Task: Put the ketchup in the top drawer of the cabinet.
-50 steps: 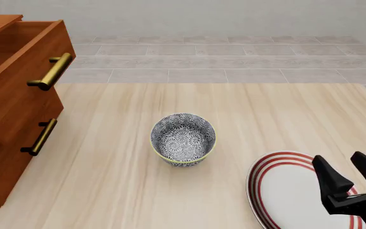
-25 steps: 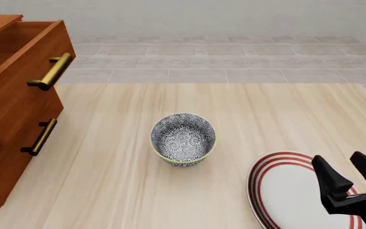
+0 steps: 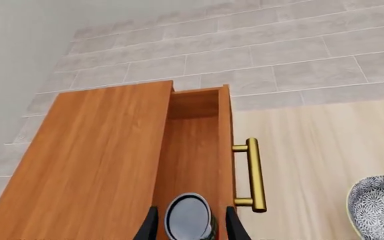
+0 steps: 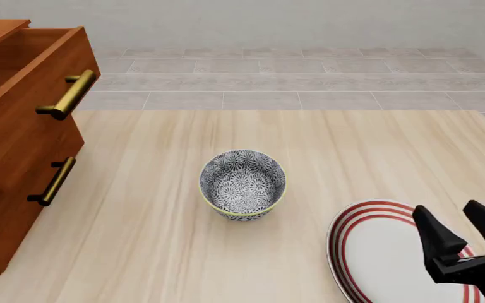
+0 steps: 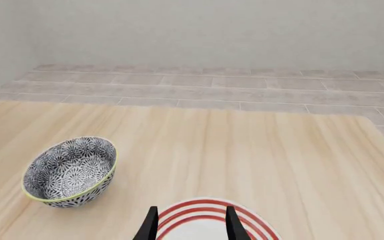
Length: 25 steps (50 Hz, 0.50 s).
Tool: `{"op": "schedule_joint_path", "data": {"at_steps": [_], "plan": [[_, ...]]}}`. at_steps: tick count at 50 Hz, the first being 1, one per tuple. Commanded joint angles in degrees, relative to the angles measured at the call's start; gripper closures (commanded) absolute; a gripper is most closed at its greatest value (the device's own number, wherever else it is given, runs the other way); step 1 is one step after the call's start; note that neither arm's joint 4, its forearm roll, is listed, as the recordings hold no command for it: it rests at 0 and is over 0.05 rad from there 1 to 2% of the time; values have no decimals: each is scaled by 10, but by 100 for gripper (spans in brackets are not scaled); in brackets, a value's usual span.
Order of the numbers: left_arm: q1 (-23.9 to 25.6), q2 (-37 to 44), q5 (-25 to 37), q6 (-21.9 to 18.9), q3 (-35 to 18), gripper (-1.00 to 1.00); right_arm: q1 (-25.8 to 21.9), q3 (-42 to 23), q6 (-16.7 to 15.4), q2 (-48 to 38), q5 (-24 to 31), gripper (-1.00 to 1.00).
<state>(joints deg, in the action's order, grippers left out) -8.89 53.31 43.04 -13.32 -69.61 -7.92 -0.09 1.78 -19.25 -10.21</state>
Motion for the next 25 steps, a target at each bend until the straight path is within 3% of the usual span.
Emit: {"op": "schedule_joint_path", "data": {"at_steps": [1, 25], "plan": [[17, -28, 33, -3, -25, -100, -1, 0, 0, -1, -1, -100], [68, -113, 97, -13, -44, -100, -2, 0, -1, -3, -2, -100]]}}
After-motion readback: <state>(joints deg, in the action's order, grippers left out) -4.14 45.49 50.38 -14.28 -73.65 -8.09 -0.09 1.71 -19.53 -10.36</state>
